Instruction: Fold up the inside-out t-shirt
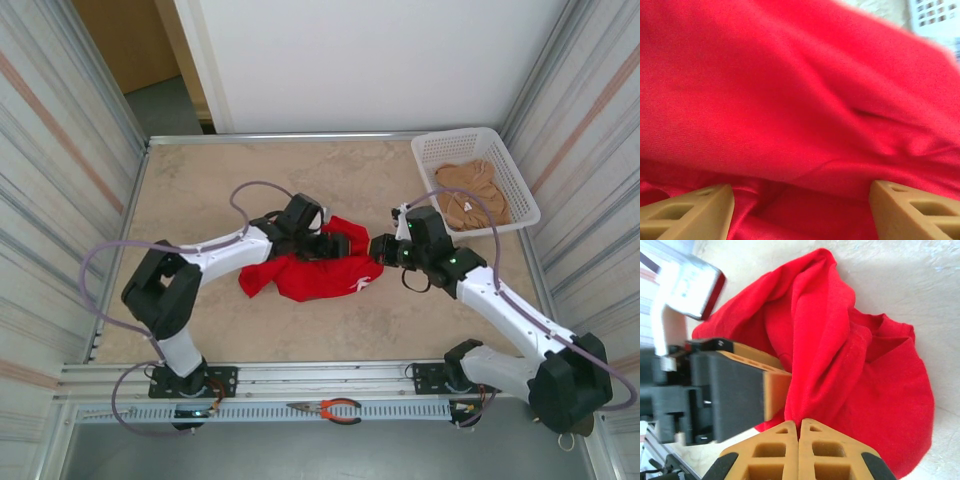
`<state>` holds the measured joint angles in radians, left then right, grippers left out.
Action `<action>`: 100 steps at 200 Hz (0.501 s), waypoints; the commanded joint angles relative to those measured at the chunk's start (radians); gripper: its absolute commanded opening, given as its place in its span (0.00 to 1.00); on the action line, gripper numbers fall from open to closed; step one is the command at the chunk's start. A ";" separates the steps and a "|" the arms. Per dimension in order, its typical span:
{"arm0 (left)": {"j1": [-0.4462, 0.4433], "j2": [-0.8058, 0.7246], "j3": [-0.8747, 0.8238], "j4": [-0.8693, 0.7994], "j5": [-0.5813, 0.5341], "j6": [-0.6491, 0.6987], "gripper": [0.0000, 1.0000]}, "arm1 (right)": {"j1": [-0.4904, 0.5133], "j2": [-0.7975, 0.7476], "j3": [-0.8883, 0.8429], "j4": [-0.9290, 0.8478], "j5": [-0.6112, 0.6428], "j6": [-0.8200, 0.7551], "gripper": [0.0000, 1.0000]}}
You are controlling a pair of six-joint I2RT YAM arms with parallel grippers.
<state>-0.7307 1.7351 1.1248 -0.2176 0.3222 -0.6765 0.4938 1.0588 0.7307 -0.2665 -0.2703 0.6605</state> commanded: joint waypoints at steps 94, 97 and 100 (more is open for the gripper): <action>-0.015 -0.092 -0.002 0.018 -0.135 0.119 0.00 | -0.069 -0.127 -0.256 0.090 0.055 0.133 0.00; -0.012 -0.109 -0.010 0.034 -0.128 0.121 0.00 | -0.070 -0.120 -0.264 0.098 0.060 0.140 0.00; -0.009 -0.128 -0.021 0.053 -0.118 0.121 0.00 | -0.070 -0.116 -0.268 0.103 0.065 0.142 0.00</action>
<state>-0.7528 1.7668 1.1236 -0.2550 0.2150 -0.6037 0.4328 0.9218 0.5213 -0.2207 -0.2554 0.7376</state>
